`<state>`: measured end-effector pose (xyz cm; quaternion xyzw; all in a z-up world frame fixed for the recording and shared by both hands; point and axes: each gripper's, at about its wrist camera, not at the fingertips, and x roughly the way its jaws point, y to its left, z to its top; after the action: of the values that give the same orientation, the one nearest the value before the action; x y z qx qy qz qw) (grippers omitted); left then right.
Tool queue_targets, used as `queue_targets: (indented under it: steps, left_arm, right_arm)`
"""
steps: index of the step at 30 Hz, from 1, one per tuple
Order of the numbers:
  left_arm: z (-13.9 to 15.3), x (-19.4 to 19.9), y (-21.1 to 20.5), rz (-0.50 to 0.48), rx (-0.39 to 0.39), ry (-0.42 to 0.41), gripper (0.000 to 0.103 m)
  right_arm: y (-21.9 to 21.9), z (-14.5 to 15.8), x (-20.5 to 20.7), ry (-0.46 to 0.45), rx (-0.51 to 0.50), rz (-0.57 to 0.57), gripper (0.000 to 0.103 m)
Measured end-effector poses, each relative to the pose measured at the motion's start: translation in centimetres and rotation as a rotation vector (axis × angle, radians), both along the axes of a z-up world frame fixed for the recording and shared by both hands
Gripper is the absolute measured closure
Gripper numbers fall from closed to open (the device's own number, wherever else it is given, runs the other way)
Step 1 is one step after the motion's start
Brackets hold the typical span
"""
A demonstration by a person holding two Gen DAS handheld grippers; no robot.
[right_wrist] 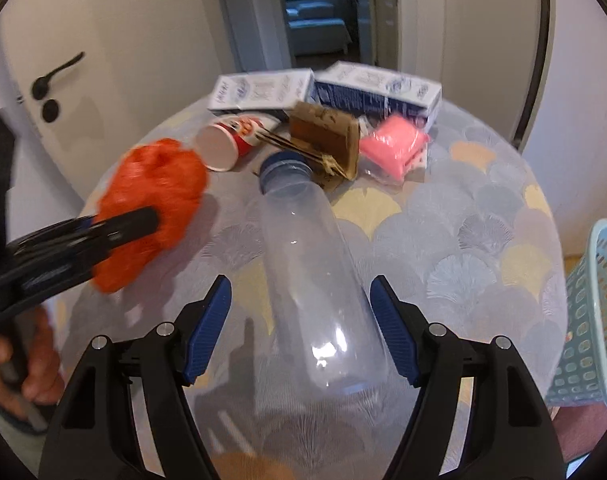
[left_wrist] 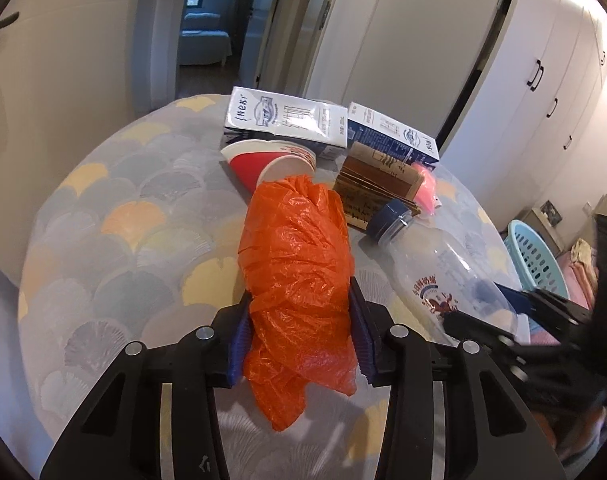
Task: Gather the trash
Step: 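Carry the bag and bottle over the blue basket and release both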
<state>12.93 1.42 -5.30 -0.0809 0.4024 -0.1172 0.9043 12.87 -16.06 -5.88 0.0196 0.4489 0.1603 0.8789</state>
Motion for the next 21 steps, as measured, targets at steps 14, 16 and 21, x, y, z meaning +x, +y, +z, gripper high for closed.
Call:
queue_targets:
  steps: [14,16,21]
  left_arm:
    - [2.3,-1.4,-1.3,-0.03,-0.012,-0.069,0.063]
    - [2.9,-1.6,-1.8,-0.04,-0.01,-0.084,0.063]
    - [3.9,-1.9,-3.6,-0.083,0.009,-0.104,0.063]
  right_arm:
    - [0.0,1.6,-2.2,-0.057,0.014,0.026,0.06]
    - [-0.6,2.5,-2.7,-0.08,0.024,0.004,0.06]
    - [-2.7,3.8,-3.6,-0.112,0.077,-0.046,0.06]
